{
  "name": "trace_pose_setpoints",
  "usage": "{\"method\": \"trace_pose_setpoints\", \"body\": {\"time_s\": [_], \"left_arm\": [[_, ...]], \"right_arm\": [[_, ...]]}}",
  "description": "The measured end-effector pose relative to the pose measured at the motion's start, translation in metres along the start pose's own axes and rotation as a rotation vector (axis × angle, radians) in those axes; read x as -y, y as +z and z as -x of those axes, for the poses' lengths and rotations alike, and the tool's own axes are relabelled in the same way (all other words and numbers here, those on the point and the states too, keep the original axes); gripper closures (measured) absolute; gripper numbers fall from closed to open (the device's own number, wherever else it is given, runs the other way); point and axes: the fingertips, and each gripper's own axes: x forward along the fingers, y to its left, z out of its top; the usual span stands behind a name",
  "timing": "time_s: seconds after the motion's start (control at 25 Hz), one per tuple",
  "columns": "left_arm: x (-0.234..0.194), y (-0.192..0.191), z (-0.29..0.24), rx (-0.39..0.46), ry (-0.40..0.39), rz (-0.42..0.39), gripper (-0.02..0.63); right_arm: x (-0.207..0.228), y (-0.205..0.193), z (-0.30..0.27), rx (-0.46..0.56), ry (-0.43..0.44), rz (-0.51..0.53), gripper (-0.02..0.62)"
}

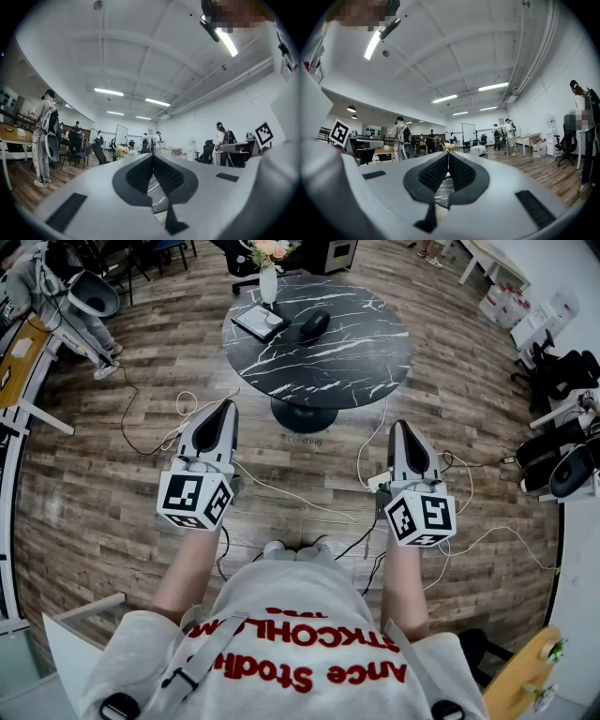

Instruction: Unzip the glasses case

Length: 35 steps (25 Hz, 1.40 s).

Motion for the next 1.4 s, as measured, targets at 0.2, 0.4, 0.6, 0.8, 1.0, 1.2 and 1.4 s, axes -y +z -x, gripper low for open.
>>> {"method": "trace_pose_setpoints", "body": {"time_s": [0.2,0.4,0.6,0.8,1.0,1.2,1.4], "left_arm": [[-0.017,0.001,0.002,0.005,0.017,0.011,0.597],[-0.028,0.000,0.005,0.008,0.025,0.031,0.597],[-0.034,-0.005,0.005,0.003,0.011,0.044,0.597],[-0.041,-0.011,0.002,-0.012,-0.005,0.055,0.597],[-0.052,-0.026,-0.010,-0.031,0.016,0.083,0.597],[-0.052,-0.034,-0.039,-0.036,0.046,0.079,0.597],[-0.059,-0.024,-0.076,-0.004,0.168,0.049,0.597]], "right_arm": [[-0.019,-0.001,-0.010,0.002,0.011,-0.009,0.580],[-0.034,-0.002,-0.022,-0.006,0.026,0.010,0.580],[-0.044,-0.001,-0.032,0.003,0.024,0.000,0.578],[-0.047,-0.006,-0.039,0.006,0.020,-0.015,0.578],[-0.040,-0.021,-0.057,-0.024,0.021,-0.025,0.578],[-0.019,-0.026,-0.090,-0.031,0.062,-0.009,0.578],[0.019,-0.019,-0.135,-0.032,0.127,0.012,0.578]]}}
